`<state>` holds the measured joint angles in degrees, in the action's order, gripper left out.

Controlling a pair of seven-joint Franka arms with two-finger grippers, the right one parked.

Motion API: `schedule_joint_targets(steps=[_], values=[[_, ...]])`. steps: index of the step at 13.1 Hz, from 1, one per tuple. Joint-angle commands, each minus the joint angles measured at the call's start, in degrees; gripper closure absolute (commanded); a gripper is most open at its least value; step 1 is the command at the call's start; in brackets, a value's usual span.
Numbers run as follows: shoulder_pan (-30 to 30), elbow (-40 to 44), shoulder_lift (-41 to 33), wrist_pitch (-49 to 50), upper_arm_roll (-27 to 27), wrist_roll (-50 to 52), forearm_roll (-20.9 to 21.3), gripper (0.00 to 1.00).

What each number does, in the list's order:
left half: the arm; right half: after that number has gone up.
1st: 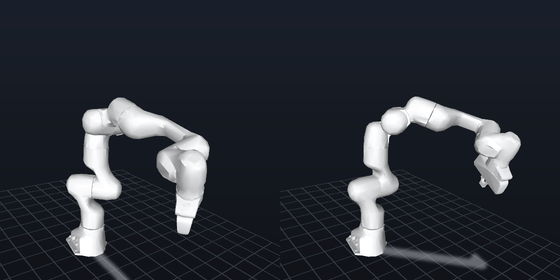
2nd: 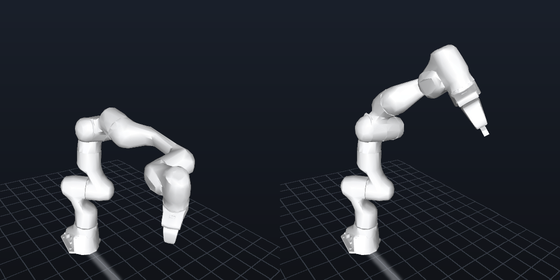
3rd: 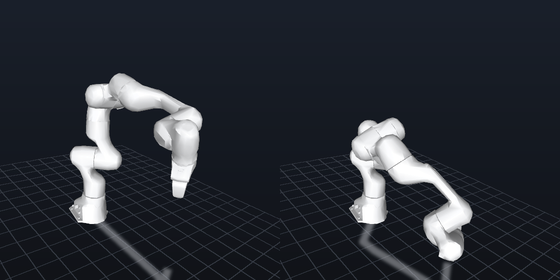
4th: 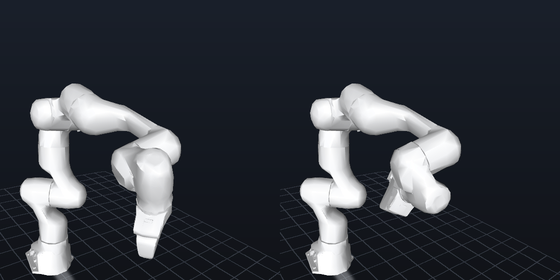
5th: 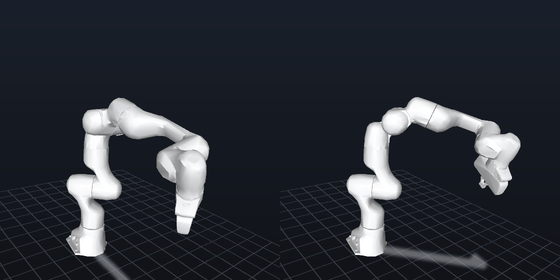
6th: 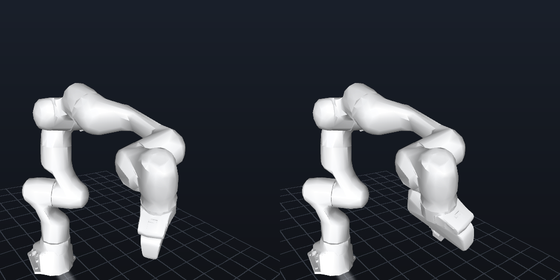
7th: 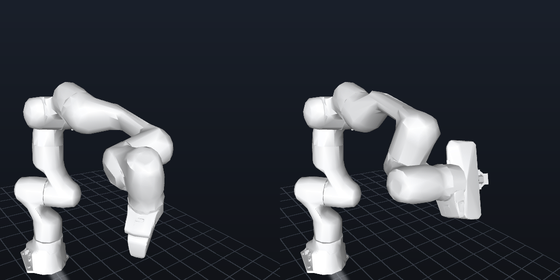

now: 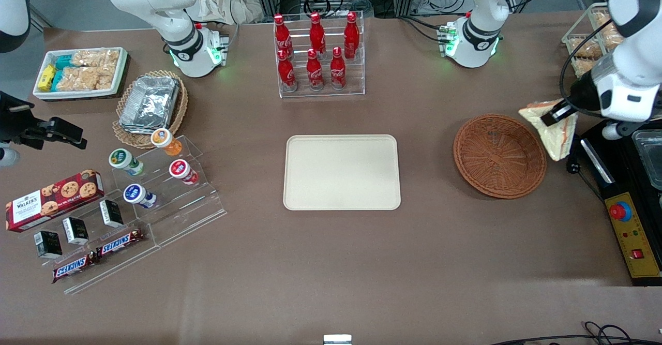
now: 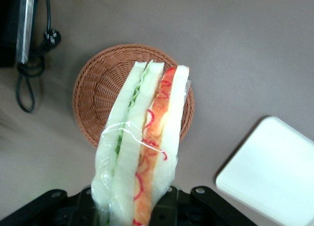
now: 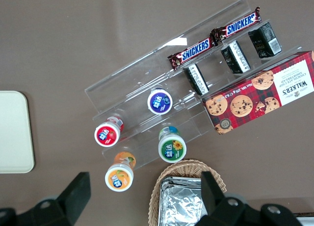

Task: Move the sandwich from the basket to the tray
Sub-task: 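Lift the sandwich up out of the basket with the left gripper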

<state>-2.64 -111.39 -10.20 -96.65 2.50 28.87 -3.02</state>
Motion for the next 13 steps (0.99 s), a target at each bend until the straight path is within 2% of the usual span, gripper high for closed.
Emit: schedule_joint_targets(steps=[1, 3, 13], values=[[0.1, 9.3, 2.8, 6.7, -0.3, -6.0, 1.0, 1.0], [-0.5, 12.6, 3.2, 8.7, -0.6, -6.1, 0.2, 1.0], [-0.5, 14.1, 5.3, 8.6, -16.9, -3.6, -0.1, 1.0]])
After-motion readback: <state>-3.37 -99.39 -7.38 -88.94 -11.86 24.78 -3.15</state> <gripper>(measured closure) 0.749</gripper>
